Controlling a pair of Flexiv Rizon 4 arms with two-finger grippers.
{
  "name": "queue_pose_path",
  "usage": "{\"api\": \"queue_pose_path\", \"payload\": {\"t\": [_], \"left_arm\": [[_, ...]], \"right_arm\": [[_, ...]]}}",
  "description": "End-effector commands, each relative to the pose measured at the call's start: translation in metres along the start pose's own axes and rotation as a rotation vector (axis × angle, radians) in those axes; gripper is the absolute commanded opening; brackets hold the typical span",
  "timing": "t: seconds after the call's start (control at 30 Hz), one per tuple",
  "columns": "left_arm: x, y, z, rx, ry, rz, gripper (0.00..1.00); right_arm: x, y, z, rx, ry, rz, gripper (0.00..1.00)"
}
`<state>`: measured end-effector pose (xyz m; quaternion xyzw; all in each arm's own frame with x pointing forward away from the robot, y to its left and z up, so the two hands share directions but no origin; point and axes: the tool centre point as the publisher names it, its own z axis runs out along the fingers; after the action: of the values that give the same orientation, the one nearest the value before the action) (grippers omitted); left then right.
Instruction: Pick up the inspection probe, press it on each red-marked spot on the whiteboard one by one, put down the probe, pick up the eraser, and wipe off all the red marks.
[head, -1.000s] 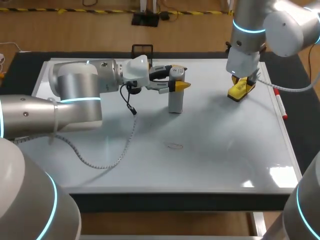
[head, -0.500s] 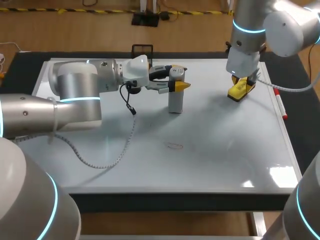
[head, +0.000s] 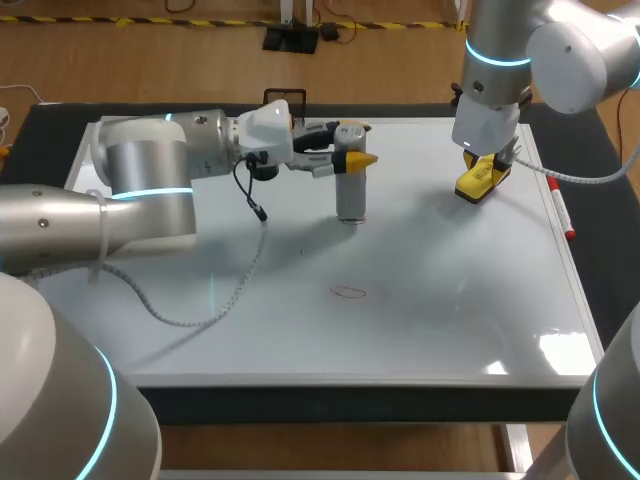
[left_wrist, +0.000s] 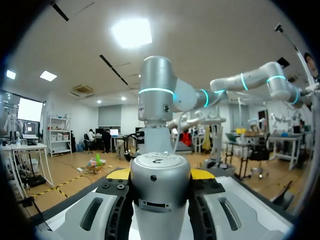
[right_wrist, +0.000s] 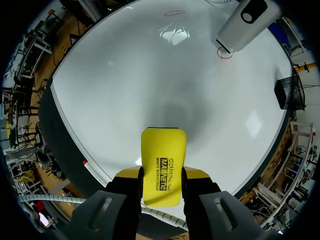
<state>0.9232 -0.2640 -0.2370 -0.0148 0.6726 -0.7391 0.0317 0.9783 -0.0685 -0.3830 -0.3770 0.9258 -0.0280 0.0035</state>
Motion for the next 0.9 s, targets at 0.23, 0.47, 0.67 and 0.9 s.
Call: {"api": "queue_pose_path", "payload": {"t": [0.23, 0.47, 0.67, 0.9], "left_arm": [[-0.004, -0.036, -0.048, -0.017, -0.028, 0.030, 0.00], [-0.013, -0.050, -0.095, -0.026, -0.101, 0.036, 0.00], [-0.021, -0.064, -0.142, -0.030, -0.176, 0.058, 0.00], [-0.020, -0.070, -0.193, -0.017, -0.270, 0.068, 0.00]], "right_arm": [[0.000, -0.001, -0.001, 0.002, 0.003, -0.001, 0.00], [0.000, -0.001, -0.001, 0.002, 0.003, -0.001, 0.00], [0.000, -0.001, -0.001, 0.002, 0.003, -0.001, 0.00], [0.000, -0.001, -0.001, 0.002, 0.003, -0.001, 0.00]]}}
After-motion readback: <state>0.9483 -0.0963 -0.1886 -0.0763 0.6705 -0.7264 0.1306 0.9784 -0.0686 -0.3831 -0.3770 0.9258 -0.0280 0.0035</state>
